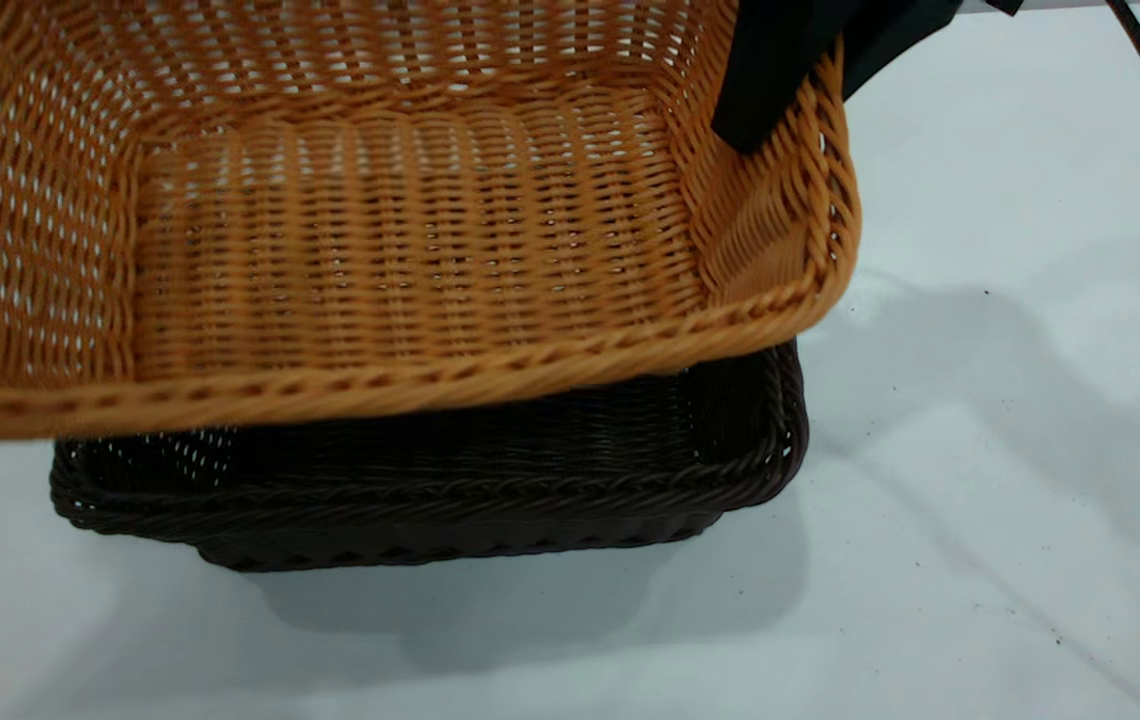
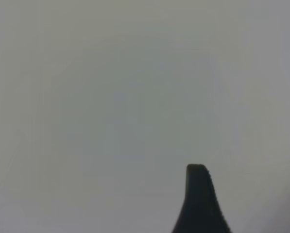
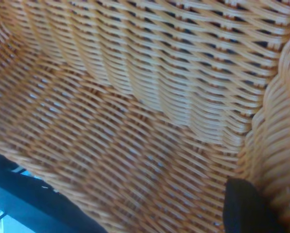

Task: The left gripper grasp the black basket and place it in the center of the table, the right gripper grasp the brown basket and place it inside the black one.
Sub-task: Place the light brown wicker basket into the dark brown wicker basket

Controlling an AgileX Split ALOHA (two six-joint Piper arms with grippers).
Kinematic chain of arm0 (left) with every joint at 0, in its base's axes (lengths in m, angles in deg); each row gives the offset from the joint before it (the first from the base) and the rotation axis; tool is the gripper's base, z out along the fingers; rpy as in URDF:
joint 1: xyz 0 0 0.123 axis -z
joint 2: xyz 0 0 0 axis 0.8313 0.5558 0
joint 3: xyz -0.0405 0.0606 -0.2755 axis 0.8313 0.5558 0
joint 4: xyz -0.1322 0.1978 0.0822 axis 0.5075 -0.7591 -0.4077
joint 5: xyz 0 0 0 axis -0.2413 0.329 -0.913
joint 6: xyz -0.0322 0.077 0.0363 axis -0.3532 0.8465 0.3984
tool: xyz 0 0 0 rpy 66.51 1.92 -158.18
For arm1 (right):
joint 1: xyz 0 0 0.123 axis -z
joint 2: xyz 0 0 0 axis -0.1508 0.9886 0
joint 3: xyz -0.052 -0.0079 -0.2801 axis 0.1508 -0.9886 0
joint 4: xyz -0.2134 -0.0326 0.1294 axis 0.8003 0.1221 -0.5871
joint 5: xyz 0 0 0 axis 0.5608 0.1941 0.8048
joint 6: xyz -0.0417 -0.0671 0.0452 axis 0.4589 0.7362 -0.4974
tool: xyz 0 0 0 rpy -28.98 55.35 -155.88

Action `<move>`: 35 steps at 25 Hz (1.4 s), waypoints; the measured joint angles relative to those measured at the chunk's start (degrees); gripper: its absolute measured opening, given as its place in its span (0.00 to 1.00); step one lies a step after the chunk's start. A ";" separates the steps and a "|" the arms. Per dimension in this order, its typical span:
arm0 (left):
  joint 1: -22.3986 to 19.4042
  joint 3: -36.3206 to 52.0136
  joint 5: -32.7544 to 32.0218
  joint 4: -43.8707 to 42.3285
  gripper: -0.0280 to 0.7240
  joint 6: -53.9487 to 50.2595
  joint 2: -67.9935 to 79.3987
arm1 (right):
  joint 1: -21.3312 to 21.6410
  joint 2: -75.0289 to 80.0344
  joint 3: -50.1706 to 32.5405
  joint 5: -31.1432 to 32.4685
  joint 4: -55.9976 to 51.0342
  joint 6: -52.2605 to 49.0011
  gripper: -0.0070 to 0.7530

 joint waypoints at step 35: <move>0.00 0.00 -0.42 -0.05 0.61 0.00 0.00 | 2.43 7.90 0.11 -0.06 -0.60 -1.52 0.15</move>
